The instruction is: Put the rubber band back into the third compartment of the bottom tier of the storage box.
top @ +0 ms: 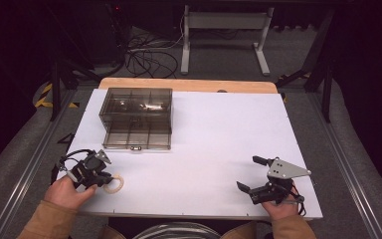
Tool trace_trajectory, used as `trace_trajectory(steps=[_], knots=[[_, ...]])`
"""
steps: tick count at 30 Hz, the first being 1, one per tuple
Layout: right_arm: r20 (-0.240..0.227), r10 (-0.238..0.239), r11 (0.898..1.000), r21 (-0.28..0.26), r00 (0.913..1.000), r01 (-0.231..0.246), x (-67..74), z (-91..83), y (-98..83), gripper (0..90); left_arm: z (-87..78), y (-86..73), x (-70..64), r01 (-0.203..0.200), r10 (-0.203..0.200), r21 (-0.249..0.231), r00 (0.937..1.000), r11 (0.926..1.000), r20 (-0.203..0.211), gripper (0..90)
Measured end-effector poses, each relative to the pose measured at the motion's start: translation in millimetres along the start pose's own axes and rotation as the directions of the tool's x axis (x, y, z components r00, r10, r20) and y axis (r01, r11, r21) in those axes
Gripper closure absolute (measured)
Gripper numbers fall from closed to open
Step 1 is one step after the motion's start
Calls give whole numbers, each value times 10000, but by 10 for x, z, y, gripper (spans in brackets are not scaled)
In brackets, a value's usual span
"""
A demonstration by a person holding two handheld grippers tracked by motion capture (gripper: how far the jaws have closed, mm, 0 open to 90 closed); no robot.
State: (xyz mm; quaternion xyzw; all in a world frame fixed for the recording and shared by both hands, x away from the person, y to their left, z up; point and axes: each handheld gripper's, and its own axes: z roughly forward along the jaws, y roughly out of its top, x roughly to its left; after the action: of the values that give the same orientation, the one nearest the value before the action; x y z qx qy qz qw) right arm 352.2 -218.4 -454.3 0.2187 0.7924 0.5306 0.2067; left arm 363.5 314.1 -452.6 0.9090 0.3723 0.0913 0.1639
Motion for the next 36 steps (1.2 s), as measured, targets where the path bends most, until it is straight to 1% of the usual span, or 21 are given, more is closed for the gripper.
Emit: trace_trajectory(steps=[4,18,21,25,26,29,32,36], knots=[[-2,-9,10000,12,10000,9,1,1,0,0,0,4,-2,51,-51,25,10000,10000,-5,838],[6,-17,10000,24,10000,17,3,3,0,0,0,3,4,95,-95,16,9999,10000,40,843],[13,-20,10000,43,10000,20,2,5,-1,1,2,2,1,191,-191,-21,9998,9998,109,843],[2,-20,10000,68,10000,20,1,8,-1,1,-5,4,4,172,-171,-47,9997,9998,162,845],[-3,-18,10000,65,10000,18,0,9,-2,1,-11,5,6,130,-130,-48,9998,9999,116,845],[8,-12,10000,71,10000,12,0,9,-2,1,-32,3,8,265,-262,-187,9996,9995,146,845],[3,4,10000,69,10000,-5,-1,11,-3,1,-63,6,13,256,-252,-428,9996,9988,82,845],[7,11,10000,81,10000,-11,-1,15,-4,1,-115,11,10,318,-319,-864,9995,9958,1,845]])
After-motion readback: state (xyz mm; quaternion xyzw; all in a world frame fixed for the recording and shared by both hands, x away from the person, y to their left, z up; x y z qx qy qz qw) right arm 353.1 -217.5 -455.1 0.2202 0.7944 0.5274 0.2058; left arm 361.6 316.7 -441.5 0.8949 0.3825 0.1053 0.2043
